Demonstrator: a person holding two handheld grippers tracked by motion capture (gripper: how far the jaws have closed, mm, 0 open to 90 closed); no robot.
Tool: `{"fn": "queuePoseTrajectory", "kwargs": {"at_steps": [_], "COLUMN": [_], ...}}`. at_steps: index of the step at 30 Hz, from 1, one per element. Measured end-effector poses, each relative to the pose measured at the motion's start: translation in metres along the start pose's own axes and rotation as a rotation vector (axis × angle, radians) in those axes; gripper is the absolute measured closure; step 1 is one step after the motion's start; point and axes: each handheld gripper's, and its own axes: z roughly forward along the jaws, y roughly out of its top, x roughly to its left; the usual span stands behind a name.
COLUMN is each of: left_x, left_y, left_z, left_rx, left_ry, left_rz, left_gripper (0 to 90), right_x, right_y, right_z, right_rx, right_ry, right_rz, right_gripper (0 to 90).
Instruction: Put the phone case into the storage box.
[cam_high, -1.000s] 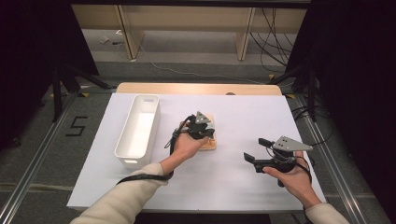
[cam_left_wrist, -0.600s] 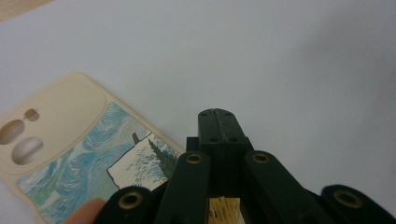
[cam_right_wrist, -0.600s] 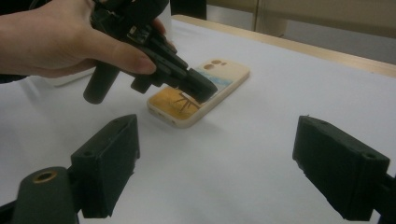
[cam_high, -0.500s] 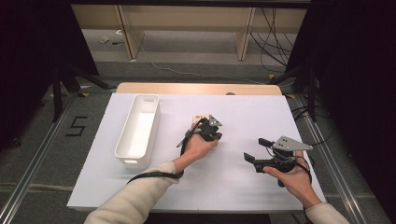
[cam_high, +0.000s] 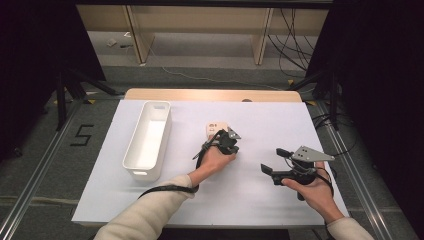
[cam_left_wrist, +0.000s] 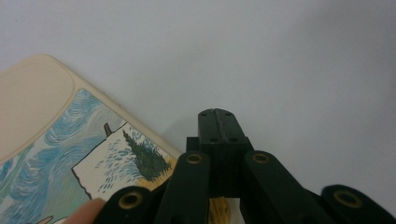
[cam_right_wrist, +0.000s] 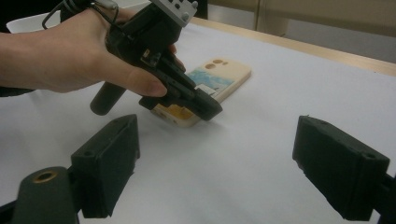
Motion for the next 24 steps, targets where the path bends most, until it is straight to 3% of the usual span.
{"fn": "queuePoseTrajectory", "kwargs": {"at_steps": [14, 24], "left_x": [-0.001, 0.004], "left_y": [-0.002, -0.012], "left_z": [-0.001, -0.013], "left_rx": [0.021, 0.043], "left_ry": [-0.005, -0.029], "left_rz": [0.007, 0.005], "left_gripper": [89.9, 89.8], "right_x": [0.0, 0.0], "right_y": [0.0, -0.001], "right_z": [0.0, 0.001], "right_rx": [0.004, 0.005], "right_ry": [0.003, 0.004], "right_rz": [-0.001, 0.001], "right_gripper": [15.8, 15.8]}}
